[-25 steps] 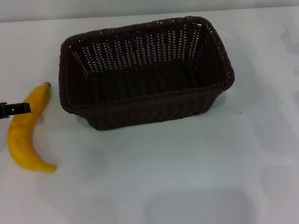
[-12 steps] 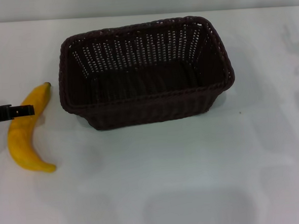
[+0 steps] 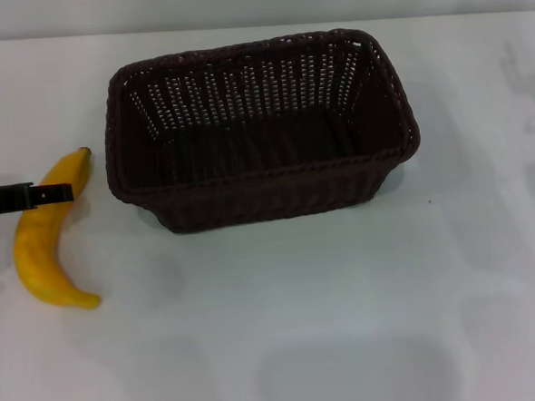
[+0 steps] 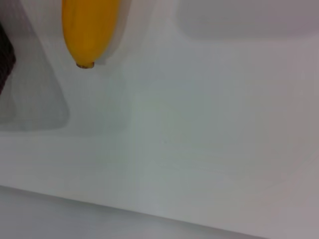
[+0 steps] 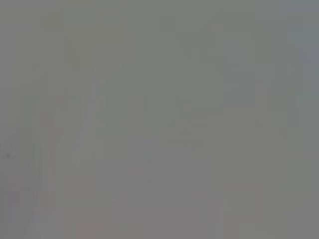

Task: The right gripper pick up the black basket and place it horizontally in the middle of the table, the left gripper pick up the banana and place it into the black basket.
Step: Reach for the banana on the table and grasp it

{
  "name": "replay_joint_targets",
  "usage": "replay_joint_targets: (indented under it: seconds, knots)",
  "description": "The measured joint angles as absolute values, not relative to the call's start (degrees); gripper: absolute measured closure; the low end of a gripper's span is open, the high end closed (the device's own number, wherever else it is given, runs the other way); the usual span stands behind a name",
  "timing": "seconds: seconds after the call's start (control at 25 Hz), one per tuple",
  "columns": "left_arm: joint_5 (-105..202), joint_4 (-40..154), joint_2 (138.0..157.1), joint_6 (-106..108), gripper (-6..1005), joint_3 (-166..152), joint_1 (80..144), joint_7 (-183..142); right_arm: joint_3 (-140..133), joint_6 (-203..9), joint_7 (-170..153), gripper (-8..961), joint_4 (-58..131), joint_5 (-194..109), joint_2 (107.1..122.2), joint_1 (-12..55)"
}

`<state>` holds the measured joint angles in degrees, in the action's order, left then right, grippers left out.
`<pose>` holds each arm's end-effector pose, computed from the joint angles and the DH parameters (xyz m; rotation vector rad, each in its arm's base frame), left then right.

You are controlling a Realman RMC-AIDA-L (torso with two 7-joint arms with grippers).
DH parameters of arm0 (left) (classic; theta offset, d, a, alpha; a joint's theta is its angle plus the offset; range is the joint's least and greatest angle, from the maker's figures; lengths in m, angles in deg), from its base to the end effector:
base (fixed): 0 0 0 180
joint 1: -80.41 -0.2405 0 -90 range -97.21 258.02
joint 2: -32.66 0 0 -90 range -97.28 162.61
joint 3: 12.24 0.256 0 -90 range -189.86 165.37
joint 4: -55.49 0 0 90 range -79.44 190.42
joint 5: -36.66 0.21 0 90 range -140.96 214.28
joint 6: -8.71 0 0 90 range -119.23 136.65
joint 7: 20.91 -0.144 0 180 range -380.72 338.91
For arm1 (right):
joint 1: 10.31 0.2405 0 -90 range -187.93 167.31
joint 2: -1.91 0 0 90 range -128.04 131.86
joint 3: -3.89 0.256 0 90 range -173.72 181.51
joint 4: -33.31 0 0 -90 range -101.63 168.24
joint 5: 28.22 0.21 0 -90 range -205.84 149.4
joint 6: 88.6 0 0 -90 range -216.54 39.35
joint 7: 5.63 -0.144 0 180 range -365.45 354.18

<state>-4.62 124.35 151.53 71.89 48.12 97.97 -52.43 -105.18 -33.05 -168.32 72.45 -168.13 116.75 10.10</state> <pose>-0.3175 0.3465 0.0570 -1.9452 -1.4456 -0.1077 0.2644 0.3816 0.0522 -1.3926 0.2432 0.6574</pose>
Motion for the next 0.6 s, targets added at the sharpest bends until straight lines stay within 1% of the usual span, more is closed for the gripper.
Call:
replay_joint_targets:
  seconds: [0.2, 0.6]
  knots:
    - [-4.72, 122.31, 151.54, 71.07, 124, 48.05, 99.14, -53.43, -105.18, -33.05, -168.31, 386, 72.50, -168.14, 116.69, 10.07]
    - [-4.75, 121.00, 151.65, 70.59, 124, 48.28, 99.51, -53.53, -105.18, -33.05, -168.32, 391, 72.51, -168.14, 116.69, 10.14]
